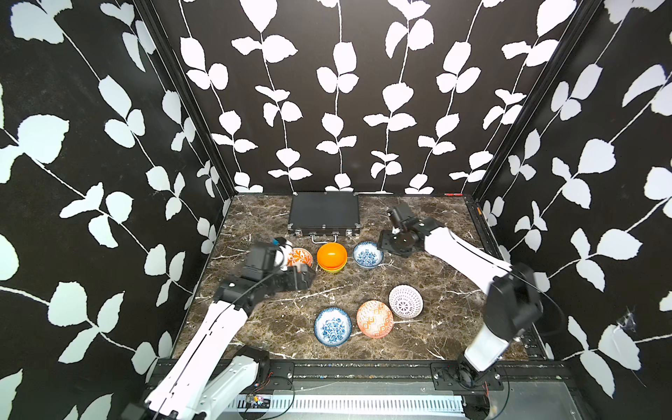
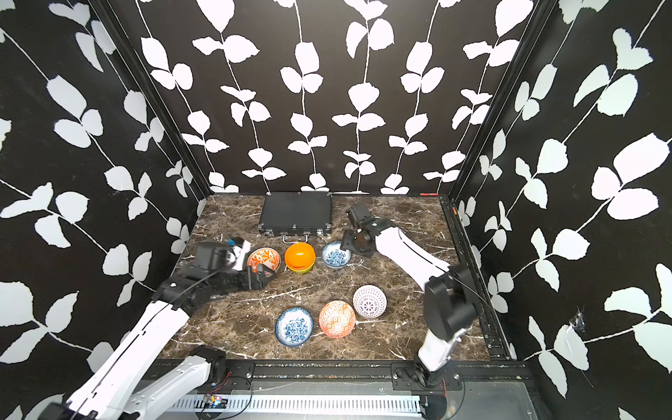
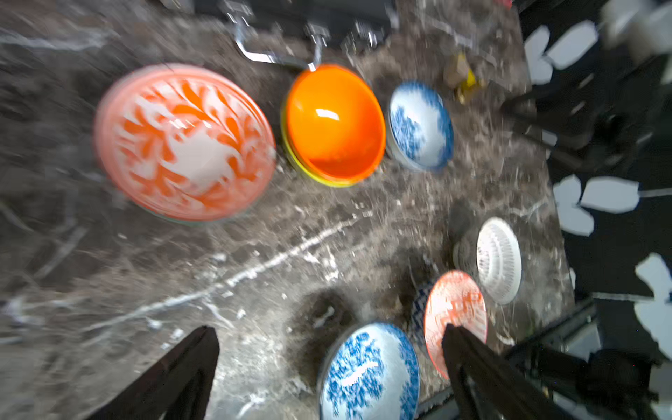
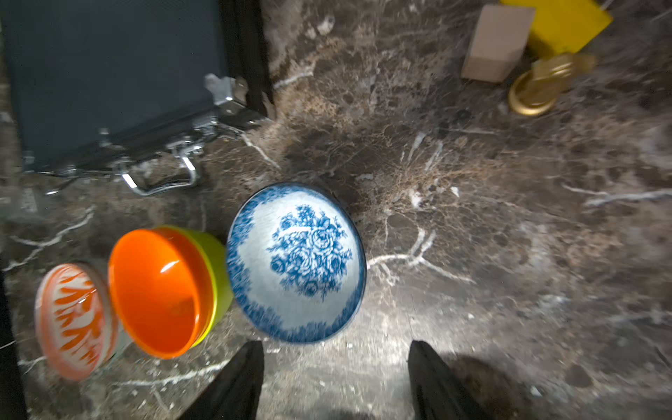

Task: Stack the bowls
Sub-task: Place the bowl at the center of the board, then pick up the bowl from the center of the board.

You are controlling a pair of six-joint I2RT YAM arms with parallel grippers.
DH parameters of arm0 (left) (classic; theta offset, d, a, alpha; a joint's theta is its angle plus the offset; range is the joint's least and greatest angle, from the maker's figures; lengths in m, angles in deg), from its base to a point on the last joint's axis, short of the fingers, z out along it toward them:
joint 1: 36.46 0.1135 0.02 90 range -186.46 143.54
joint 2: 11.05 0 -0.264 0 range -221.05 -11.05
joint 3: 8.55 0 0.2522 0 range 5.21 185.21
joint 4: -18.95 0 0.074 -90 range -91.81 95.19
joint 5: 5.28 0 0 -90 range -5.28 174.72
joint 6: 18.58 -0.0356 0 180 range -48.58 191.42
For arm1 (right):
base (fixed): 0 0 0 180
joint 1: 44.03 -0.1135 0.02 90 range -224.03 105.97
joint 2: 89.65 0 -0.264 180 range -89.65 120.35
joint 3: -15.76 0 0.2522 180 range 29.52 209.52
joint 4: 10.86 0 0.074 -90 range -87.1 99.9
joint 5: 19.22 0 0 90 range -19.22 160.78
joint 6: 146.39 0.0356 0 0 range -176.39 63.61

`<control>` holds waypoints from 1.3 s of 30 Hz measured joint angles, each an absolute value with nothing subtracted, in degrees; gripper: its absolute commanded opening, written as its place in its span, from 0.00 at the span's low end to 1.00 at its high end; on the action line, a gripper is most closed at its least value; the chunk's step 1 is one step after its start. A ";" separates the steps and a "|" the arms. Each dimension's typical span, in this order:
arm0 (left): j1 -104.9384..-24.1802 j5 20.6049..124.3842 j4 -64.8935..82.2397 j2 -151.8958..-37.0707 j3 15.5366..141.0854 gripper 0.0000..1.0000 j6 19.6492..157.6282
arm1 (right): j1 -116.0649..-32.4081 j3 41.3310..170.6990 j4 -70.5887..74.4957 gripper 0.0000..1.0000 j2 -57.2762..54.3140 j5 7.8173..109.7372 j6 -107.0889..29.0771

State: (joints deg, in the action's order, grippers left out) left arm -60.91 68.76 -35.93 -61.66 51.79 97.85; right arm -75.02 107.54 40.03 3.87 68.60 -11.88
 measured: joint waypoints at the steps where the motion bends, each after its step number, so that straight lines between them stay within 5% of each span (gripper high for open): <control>1: -63.40 69.24 -35.78 -61.75 50.99 0.98 98.99 | -75.02 105.53 39.18 0.73 0.98 68.89 -11.90; 7: -70.94 73.33 -38.14 -61.07 48.10 0.94 104.56 | -75.04 91.96 36.20 0.99 -13.09 72.56 -12.69; 15: -75.09 77.00 -42.29 -56.31 43.49 0.81 109.46 | -75.04 77.82 28.71 1.00 -22.27 73.24 -10.00; 29: -87.35 82.77 -40.98 -62.84 39.73 0.52 116.54 | -75.28 72.31 20.29 0.99 -22.88 71.86 -8.16; 39: -87.44 82.35 -36.81 -63.85 38.09 0.44 118.09 | -75.28 71.35 19.44 0.99 -24.02 71.86 -8.16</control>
